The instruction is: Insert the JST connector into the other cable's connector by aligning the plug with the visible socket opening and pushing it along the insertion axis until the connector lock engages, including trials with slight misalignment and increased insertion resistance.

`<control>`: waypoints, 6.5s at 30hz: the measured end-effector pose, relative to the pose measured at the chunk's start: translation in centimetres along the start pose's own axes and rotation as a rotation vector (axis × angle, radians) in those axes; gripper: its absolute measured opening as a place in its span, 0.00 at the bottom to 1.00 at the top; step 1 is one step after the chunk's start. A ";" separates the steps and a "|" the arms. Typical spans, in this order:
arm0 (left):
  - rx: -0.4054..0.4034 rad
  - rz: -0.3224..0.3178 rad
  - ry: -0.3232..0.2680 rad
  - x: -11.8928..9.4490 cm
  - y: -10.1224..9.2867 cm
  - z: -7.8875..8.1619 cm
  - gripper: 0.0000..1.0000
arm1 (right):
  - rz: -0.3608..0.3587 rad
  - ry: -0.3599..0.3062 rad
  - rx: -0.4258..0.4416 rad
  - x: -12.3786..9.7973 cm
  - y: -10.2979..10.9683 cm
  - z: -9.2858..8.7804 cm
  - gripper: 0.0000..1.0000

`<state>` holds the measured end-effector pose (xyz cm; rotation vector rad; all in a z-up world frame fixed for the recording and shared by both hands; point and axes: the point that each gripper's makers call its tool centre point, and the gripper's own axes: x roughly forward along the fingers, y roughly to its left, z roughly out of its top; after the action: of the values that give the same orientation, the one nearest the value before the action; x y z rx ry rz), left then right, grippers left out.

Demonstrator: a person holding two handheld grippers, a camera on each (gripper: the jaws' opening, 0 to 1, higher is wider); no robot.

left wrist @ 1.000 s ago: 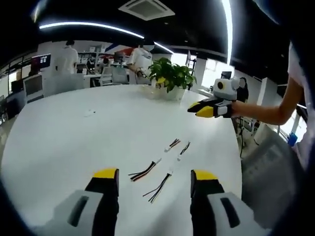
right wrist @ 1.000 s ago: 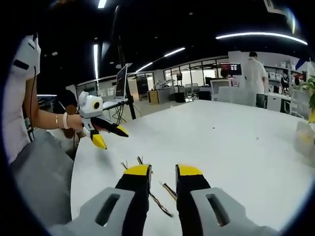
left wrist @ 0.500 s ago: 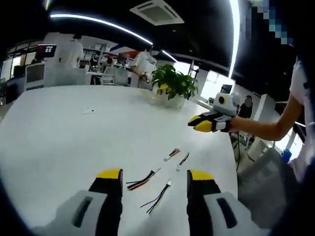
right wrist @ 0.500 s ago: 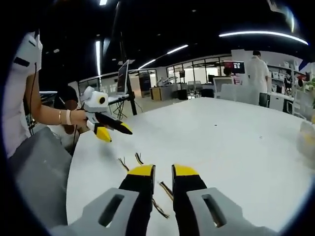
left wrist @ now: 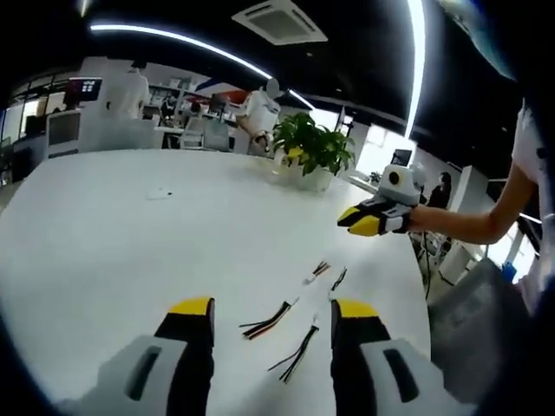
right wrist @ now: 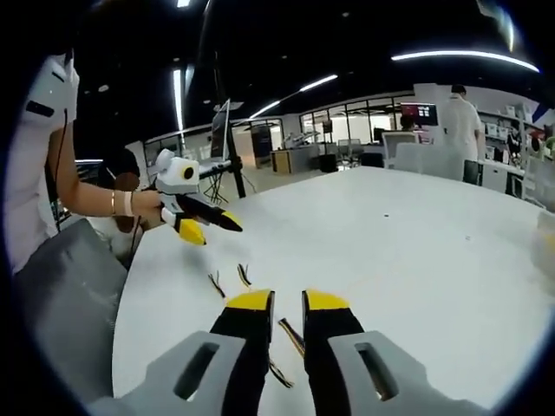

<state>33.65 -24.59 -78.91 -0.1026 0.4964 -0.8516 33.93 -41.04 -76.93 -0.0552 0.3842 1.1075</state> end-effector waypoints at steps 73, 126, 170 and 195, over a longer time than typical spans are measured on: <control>0.198 -0.157 0.007 6.6 -2.9 -2.3 0.23 | 0.154 0.109 -0.154 4.3 1.1 -4.9 0.12; 0.265 -0.206 -0.065 7.7 -3.0 -3.6 0.01 | 0.130 0.045 -0.078 5.3 0.1 -6.2 0.05; 0.328 -0.295 -0.028 8.3 -3.6 -3.4 0.00 | 0.272 0.024 -0.161 7.8 2.8 -5.5 0.04; 0.386 -0.444 0.034 7.7 -4.1 -3.7 0.00 | 0.469 0.059 -0.254 8.0 2.9 -5.6 0.03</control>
<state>33.40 -32.62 -83.96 0.1633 0.3364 -1.3718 32.92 -34.11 -84.38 -0.2318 0.3141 1.6175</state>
